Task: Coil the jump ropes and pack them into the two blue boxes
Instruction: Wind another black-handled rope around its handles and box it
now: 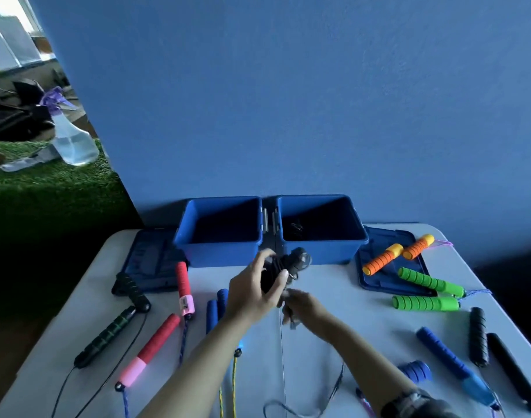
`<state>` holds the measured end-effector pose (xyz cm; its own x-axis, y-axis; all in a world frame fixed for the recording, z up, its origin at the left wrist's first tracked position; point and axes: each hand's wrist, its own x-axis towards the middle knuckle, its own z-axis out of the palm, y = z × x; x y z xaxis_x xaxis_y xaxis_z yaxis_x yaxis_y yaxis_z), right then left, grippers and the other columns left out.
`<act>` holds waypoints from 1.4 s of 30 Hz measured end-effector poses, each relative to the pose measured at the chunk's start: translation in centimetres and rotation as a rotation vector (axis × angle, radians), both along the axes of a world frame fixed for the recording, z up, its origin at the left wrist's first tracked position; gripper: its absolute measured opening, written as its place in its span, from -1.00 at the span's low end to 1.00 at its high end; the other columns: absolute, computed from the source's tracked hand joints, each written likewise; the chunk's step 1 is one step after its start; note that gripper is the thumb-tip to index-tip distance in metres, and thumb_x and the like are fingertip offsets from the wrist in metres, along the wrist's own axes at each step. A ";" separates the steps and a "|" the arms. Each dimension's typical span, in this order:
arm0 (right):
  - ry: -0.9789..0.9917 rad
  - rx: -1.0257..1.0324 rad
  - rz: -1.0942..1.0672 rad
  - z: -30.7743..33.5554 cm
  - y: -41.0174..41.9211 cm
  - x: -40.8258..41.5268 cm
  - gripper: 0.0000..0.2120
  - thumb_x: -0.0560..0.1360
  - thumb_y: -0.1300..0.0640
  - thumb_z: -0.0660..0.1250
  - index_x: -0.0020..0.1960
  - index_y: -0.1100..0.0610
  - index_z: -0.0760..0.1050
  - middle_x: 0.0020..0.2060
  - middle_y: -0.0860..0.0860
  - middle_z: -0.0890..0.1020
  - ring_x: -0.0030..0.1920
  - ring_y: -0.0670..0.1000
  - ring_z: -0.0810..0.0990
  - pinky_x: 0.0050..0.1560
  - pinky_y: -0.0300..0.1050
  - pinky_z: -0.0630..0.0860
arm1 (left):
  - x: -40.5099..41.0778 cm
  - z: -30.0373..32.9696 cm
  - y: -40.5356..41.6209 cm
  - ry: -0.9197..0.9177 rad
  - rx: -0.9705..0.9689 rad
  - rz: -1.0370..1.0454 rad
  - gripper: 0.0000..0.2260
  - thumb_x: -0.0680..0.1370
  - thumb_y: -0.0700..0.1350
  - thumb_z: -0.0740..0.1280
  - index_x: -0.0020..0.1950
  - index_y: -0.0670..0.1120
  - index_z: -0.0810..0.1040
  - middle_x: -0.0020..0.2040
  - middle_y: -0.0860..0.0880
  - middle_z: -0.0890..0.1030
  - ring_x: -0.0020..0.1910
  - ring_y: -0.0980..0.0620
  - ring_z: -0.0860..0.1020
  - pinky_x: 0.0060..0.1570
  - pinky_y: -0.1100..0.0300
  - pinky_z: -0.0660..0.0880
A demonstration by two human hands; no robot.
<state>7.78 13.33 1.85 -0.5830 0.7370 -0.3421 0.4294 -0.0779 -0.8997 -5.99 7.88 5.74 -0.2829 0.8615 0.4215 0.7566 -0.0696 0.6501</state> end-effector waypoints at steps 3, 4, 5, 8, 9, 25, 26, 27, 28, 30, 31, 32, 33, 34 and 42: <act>-0.004 -0.102 0.024 0.1 -1.5 -1.0 -0.69 0.64 0.08 0.05 -0.21 0.14 0.40 -0.52 0.00 0.52 -0.47 0.06 0.53 -0.35 -0.10 0.46 | -0.6 -0.9 1.2 0.046 0.030 0.190 -0.46 0.43 0.32 0.12 0.22 0.00 0.49 -0.08 0.05 0.66 -0.08 -0.04 0.62 -0.22 0.19 0.41; -0.020 -0.111 0.012 0.5 -1.9 -1.3 -0.68 0.64 0.07 0.05 -0.21 0.15 0.41 -0.53 -0.01 0.48 -0.45 0.07 0.57 -0.35 -0.10 0.47 | -0.8 -0.8 1.6 0.046 0.038 0.242 -0.45 0.43 0.31 0.11 0.21 -0.02 0.50 -0.08 0.02 0.66 -0.09 -0.08 0.63 -0.24 0.16 0.43; -0.036 -0.104 -0.001 0.9 -2.2 -1.4 -0.69 0.63 0.06 0.06 -0.20 0.15 0.43 -0.52 -0.02 0.46 -0.43 0.05 0.60 -0.35 -0.11 0.47 | -1.0 -0.8 1.9 0.062 0.041 0.283 -0.45 0.43 0.31 0.11 0.20 -0.05 0.51 -0.09 -0.01 0.66 -0.11 -0.11 0.63 -0.28 0.17 0.41; -0.205 0.086 0.079 2.1 -2.6 -1.4 -0.75 0.60 0.08 0.09 -0.05 0.14 0.50 -0.44 -0.06 0.51 -0.45 -0.08 0.53 -0.32 -0.20 0.46 | -2.0 -0.8 2.7 0.138 -0.017 0.356 -0.45 0.45 0.29 0.10 0.21 -0.07 0.46 -0.09 -0.05 0.66 -0.18 -0.17 0.63 -0.36 0.18 0.32; -0.235 0.131 0.112 2.5 -2.7 -1.3 -0.77 0.59 0.10 0.09 -0.03 0.14 0.50 -0.42 -0.06 0.53 -0.46 -0.09 0.52 -0.29 -0.20 0.47 | -2.4 -0.8 2.8 0.139 -0.052 0.374 -0.44 0.45 0.29 0.10 0.23 -0.08 0.45 -0.08 -0.07 0.67 -0.18 -0.19 0.63 -0.36 0.17 0.31; -0.310 0.611 0.270 4.6 1.8 1.8 -0.84 0.59 0.17 0.15 -0.10 0.17 0.47 -0.17 0.00 0.45 -0.17 -0.01 0.42 -0.09 -0.13 0.36 | -3.1 -2.9 0.2 0.467 -0.373 -0.288 -0.36 0.42 0.22 -0.04 0.42 0.00 0.34 0.09 -0.07 0.58 0.04 -0.12 0.56 -0.02 0.10 0.45; -0.288 0.612 0.256 4.4 2.1 2.0 -0.83 0.59 0.18 0.15 -0.10 0.18 0.47 -0.18 -0.02 0.42 -0.18 -0.01 0.41 -0.08 -0.13 0.36 | -3.0 -2.8 0.0 0.483 -0.436 -0.314 -0.33 0.41 0.21 0.05 0.49 0.00 0.24 0.18 -0.06 0.54 0.11 -0.10 0.53 0.03 0.13 0.40; -0.278 0.608 0.248 4.2 2.3 2.1 -0.83 0.59 0.17 0.15 -0.10 0.17 0.48 -0.18 -0.02 0.41 -0.19 -0.01 0.41 -0.08 -0.13 0.36 | -2.9 -2.7 -0.3 0.492 -0.478 -0.331 -0.29 0.42 0.20 0.16 0.53 0.00 0.16 0.22 -0.03 0.51 0.15 -0.08 0.51 0.04 0.16 0.36; -0.277 0.604 0.256 4.0 2.4 2.2 -0.83 0.60 0.16 0.15 -0.09 0.16 0.48 -0.17 -0.02 0.42 -0.18 -0.01 0.41 -0.08 -0.15 0.37 | -2.8 -2.7 -0.6 0.501 -0.490 -0.342 -0.26 0.43 0.20 0.24 0.55 0.01 0.10 0.23 -0.01 0.50 0.16 -0.05 0.51 0.03 0.19 0.33; -0.292 0.600 0.318 3.9 2.3 2.2 -0.84 0.59 0.13 0.16 -0.06 0.12 0.49 -0.17 -0.05 0.45 -0.17 -0.04 0.41 -0.11 -0.24 0.35 | -2.8 -2.8 -1.0 0.545 -0.497 -0.365 -0.22 0.46 0.23 0.32 0.56 0.04 0.06 0.22 0.02 0.50 0.16 -0.02 0.51 0.00 0.21 0.30; -0.294 0.607 0.349 3.9 2.2 2.1 -0.85 0.59 0.13 0.17 -0.03 0.11 0.51 -0.17 -0.08 0.46 -0.17 -0.08 0.40 -0.14 -0.33 0.32 | -2.9 -2.8 -1.1 0.561 -0.500 -0.382 -0.22 0.46 0.26 0.32 0.56 0.04 0.06 0.20 0.01 0.51 0.15 -0.02 0.52 -0.02 0.20 0.29; -0.290 0.617 0.372 3.9 2.1 2.0 -0.85 0.59 0.13 0.18 0.00 0.10 0.52 -0.17 -0.10 0.47 -0.17 -0.12 0.39 -0.16 -0.40 0.30 | -2.9 -3.0 -1.2 0.562 -0.498 -0.400 -0.24 0.47 0.27 0.31 0.56 0.04 0.08 0.17 0.00 0.52 0.12 -0.03 0.52 -0.05 0.20 0.27; -0.284 0.630 0.385 4.0 2.1 2.0 -0.85 0.58 0.11 0.20 0.02 0.09 0.53 -0.16 -0.12 0.47 -0.16 -0.14 0.39 -0.16 -0.44 0.29 | -2.8 -3.1 -1.3 0.550 -0.480 -0.422 -0.26 0.49 0.25 0.30 0.56 0.04 0.10 0.14 -0.02 0.54 0.08 -0.05 0.53 -0.08 0.20 0.27; -0.278 0.640 0.388 4.1 2.2 1.9 -0.86 0.57 0.09 0.22 0.03 0.08 0.54 -0.16 -0.11 0.49 -0.15 -0.14 0.40 -0.17 -0.44 0.29 | -2.8 -3.3 -1.4 0.537 -0.443 -0.451 -0.29 0.50 0.23 0.29 0.56 0.03 0.12 0.09 -0.03 0.55 0.03 -0.07 0.55 -0.10 0.19 0.29; -0.321 0.575 0.268 3.7 4.6 4.0 -0.85 0.37 -0.05 0.46 -0.20 0.03 0.68 -0.24 -0.05 0.66 -0.22 -0.10 0.57 -0.14 -0.09 0.51 | -1.6 -3.0 -2.3 0.410 -0.157 -0.646 -0.41 0.49 0.03 0.32 0.46 -0.12 0.25 -0.11 -0.03 0.59 -0.27 -0.03 0.52 -0.29 0.08 0.49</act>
<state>11.81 17.89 5.59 -0.7052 0.6974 -0.1276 0.6181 0.5166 -0.5925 -7.55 5.56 2.73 0.4472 0.8606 0.2436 0.7795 -0.5086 0.3658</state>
